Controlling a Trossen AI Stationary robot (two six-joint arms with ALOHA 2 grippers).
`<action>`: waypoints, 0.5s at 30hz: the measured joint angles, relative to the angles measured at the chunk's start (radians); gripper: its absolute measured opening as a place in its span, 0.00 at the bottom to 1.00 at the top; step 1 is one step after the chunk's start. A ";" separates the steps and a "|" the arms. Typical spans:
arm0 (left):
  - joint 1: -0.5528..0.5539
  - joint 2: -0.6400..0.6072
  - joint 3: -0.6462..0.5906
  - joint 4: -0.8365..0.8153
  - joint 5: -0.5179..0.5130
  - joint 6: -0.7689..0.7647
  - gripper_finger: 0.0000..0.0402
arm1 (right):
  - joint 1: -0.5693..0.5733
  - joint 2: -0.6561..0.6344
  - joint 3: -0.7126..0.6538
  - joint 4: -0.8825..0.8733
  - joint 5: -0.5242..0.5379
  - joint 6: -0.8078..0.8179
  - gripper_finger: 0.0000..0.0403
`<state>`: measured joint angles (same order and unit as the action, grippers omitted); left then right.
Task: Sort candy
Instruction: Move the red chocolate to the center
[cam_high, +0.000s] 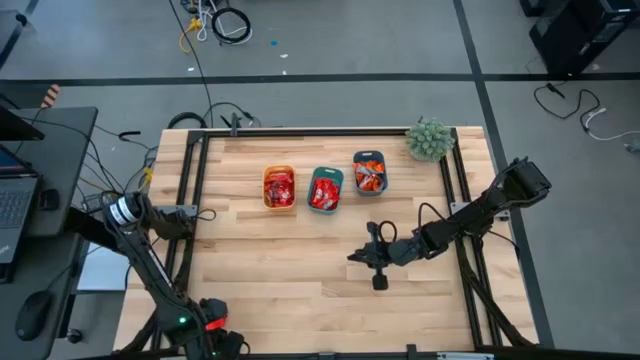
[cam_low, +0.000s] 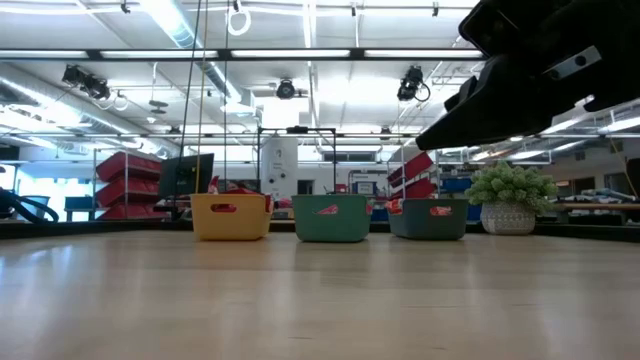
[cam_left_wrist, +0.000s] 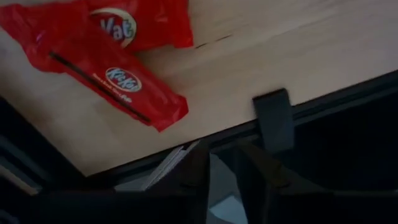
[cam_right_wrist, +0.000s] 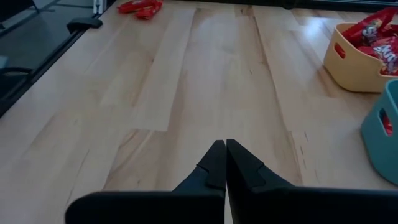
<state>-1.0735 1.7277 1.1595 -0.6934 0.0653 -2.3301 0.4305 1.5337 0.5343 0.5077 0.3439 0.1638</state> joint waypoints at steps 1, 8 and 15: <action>0.000 0.002 0.000 -0.003 0.006 0.000 0.21 | 0.001 0.000 0.000 0.000 0.000 -0.001 0.00; -0.002 0.003 0.000 -0.095 0.102 -0.009 0.34 | 0.001 0.000 0.000 0.000 0.000 -0.008 0.00; -0.020 0.023 -0.040 -0.107 0.191 -0.010 0.32 | 0.001 0.000 0.000 -0.001 0.000 -0.010 0.00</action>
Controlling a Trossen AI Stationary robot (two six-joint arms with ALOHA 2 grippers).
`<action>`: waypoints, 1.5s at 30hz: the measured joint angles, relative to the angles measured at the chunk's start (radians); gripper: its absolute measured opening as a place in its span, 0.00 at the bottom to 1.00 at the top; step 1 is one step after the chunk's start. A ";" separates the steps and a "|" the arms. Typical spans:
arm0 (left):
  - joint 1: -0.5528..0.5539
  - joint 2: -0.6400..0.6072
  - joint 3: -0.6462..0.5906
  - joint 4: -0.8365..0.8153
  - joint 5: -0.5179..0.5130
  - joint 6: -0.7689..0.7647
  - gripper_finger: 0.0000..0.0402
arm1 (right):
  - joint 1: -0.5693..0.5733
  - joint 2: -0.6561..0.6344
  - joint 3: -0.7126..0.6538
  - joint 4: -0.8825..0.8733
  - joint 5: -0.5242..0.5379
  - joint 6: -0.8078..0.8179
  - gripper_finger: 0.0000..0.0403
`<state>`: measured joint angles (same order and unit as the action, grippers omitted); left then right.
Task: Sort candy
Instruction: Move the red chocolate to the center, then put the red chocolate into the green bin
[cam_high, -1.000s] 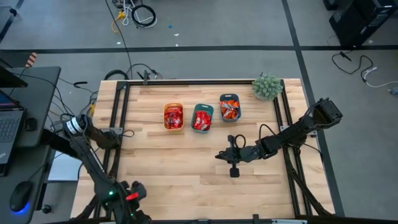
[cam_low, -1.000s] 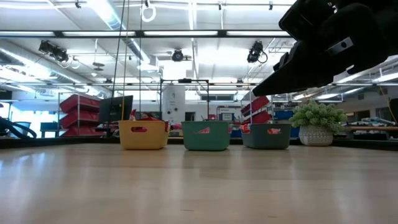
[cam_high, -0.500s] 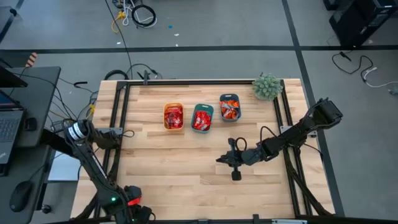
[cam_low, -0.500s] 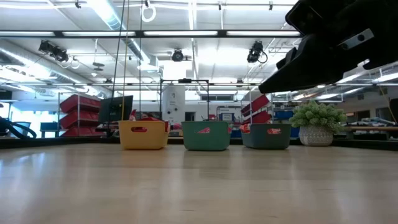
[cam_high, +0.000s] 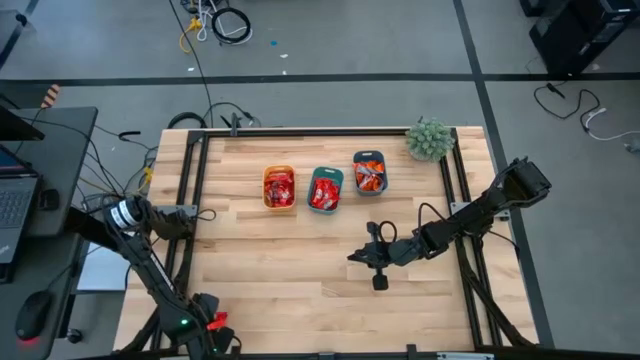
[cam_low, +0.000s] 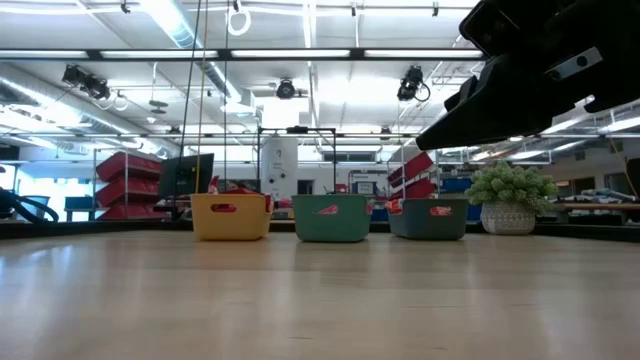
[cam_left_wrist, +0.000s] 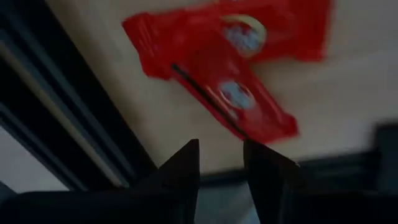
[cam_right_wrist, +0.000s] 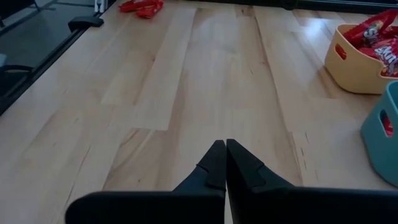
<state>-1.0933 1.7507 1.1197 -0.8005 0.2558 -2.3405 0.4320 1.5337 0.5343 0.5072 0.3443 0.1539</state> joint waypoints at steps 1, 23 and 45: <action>0.000 0.007 -0.011 0.004 0.008 -0.001 0.31 | 0.000 0.000 0.000 0.000 0.000 0.000 0.00; 0.258 0.037 -0.030 -0.143 -0.403 0.614 0.03 | 0.001 0.000 0.000 0.001 0.000 0.000 0.00; 0.413 0.042 0.058 -0.129 -0.445 0.593 0.39 | 0.001 0.000 0.000 0.000 -0.005 0.000 0.00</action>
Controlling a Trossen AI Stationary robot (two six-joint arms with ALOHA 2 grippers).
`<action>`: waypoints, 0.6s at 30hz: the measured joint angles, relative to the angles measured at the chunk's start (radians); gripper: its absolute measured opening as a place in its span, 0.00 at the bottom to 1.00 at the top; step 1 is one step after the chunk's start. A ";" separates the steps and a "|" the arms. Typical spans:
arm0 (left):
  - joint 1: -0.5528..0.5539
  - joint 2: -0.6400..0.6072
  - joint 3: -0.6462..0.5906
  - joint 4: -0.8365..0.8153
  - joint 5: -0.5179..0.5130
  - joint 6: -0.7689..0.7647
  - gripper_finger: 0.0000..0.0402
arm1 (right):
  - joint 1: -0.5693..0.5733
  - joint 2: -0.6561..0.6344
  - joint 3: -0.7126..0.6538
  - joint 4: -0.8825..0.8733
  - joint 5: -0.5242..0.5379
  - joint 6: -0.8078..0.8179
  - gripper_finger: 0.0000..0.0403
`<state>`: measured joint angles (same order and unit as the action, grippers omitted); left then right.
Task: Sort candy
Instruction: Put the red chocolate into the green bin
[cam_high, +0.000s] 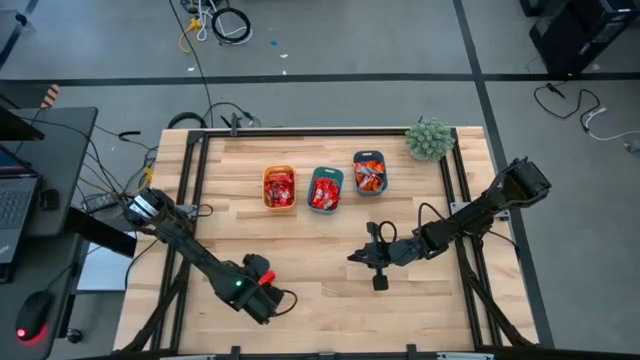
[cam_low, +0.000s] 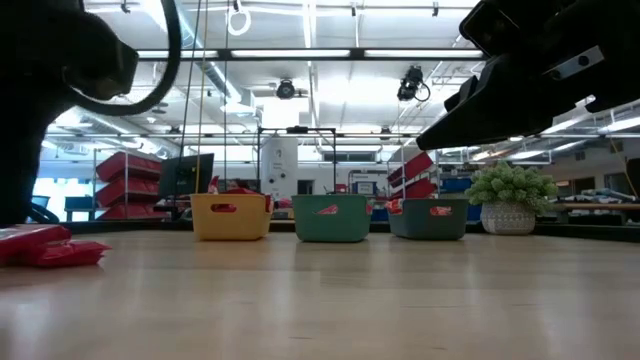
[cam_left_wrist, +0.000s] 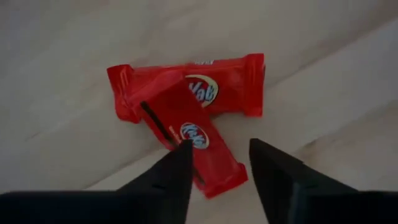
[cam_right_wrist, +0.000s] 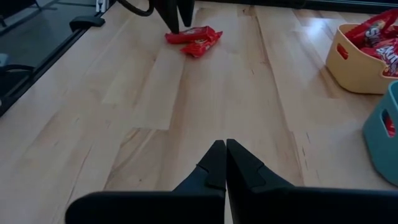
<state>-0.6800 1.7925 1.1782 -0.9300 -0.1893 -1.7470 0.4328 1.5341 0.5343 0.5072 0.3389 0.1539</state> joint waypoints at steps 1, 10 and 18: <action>0.000 0.006 0.000 0.002 -0.005 -0.013 0.42 | 0.000 0.000 0.000 0.000 0.000 0.000 0.00; -0.010 0.047 0.000 -0.016 0.018 -0.073 0.62 | 0.000 0.000 0.000 -0.003 -0.021 0.000 0.00; -0.021 0.099 0.005 -0.012 0.023 -0.085 0.66 | 0.000 0.000 0.000 -0.003 -0.021 0.000 0.00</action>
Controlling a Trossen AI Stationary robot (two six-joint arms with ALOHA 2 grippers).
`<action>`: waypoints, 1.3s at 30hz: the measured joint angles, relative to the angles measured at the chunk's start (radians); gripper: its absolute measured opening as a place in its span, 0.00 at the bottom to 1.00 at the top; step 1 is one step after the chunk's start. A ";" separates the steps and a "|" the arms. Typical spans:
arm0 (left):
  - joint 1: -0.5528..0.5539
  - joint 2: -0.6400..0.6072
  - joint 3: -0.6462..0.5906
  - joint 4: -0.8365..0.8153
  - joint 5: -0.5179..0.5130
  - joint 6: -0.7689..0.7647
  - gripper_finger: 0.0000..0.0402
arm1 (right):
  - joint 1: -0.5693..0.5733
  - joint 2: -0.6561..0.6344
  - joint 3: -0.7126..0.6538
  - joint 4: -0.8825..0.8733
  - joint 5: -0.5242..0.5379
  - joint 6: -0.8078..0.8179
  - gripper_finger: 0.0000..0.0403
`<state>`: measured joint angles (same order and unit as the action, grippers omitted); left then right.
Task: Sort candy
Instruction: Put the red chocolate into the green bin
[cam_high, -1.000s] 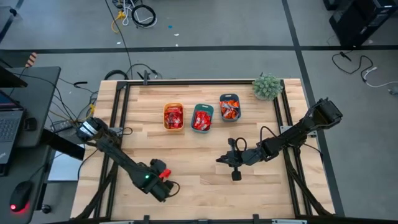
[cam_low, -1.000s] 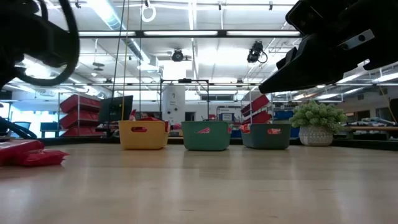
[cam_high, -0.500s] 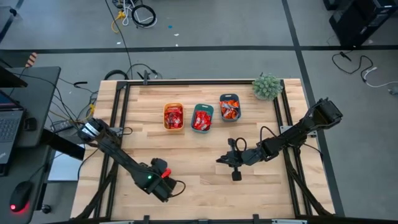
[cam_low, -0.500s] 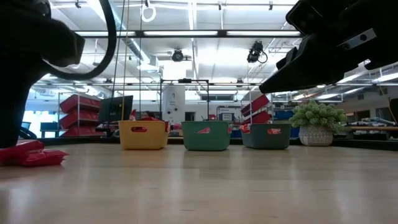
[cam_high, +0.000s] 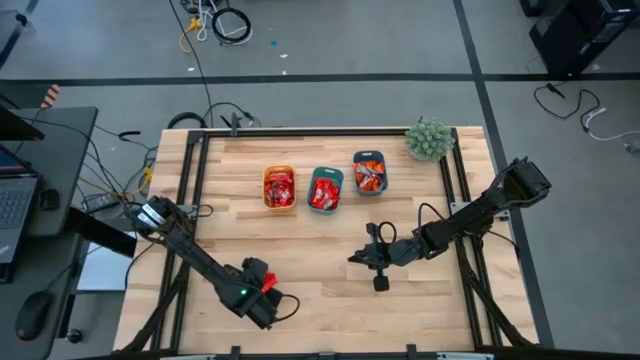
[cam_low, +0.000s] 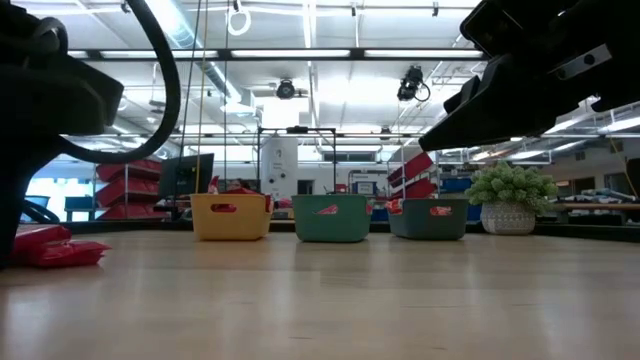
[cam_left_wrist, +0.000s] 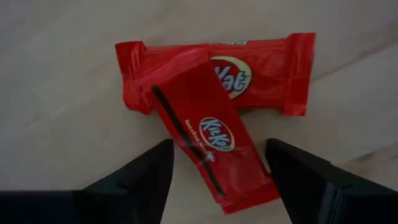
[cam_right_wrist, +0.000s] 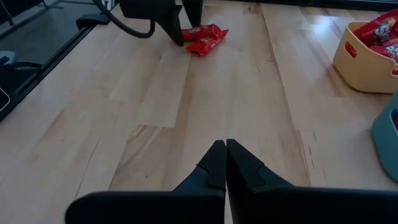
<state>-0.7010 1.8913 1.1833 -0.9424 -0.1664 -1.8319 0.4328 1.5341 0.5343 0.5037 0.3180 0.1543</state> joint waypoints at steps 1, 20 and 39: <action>0.000 0.003 0.001 0.001 -0.001 0.010 0.66 | 0.000 0.000 0.000 0.000 0.000 0.000 0.00; 0.003 0.013 0.108 -0.158 -0.078 0.207 0.22 | 0.000 0.000 0.000 0.000 0.000 0.003 0.00; 0.395 -0.050 0.361 -0.084 -0.321 1.023 0.15 | 0.028 0.001 0.000 0.020 0.000 0.007 0.00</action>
<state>-0.3062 1.8411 1.5445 -1.0265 -0.4876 -0.8088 0.4605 1.5349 0.5343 0.5239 0.3183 0.1611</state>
